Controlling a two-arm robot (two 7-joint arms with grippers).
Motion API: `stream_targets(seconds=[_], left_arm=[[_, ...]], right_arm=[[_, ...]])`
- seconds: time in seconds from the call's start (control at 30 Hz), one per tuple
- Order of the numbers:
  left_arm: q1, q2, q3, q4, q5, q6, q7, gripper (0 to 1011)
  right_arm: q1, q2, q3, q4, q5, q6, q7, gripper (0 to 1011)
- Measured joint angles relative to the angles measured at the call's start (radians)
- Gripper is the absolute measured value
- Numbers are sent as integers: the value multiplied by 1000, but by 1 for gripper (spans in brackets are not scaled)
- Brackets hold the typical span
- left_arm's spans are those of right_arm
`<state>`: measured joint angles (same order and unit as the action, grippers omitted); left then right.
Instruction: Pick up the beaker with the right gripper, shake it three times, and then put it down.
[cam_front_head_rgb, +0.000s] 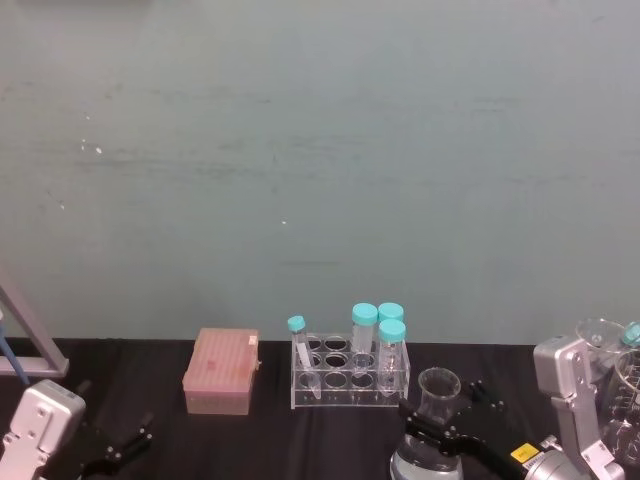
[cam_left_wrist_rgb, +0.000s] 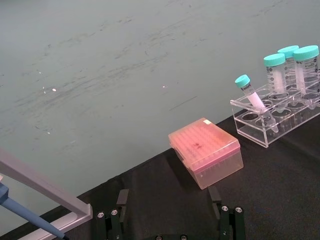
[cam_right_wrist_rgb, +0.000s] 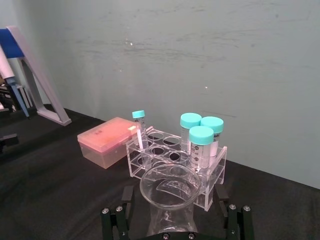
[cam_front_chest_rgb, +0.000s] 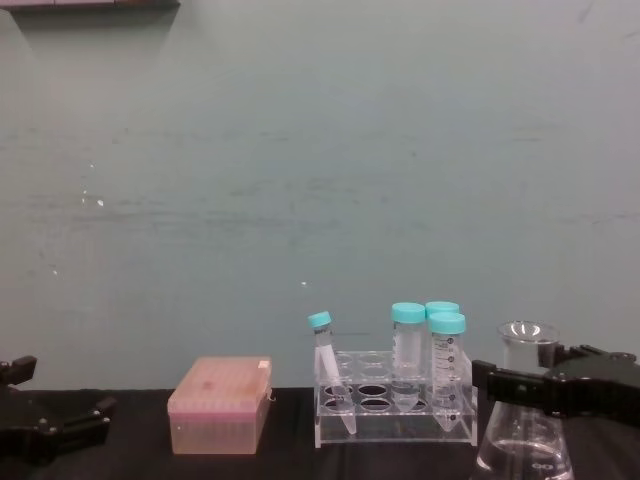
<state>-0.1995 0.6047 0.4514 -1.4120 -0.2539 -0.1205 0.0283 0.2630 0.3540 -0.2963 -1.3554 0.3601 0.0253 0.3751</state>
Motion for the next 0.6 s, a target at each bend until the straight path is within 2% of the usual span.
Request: stream_targets(seconds=[0.6], left_arm=[[0, 0, 0, 0, 0, 0, 0, 1000]], right_arm=[[3, -6, -1, 5, -6, -21, 6, 1000]])
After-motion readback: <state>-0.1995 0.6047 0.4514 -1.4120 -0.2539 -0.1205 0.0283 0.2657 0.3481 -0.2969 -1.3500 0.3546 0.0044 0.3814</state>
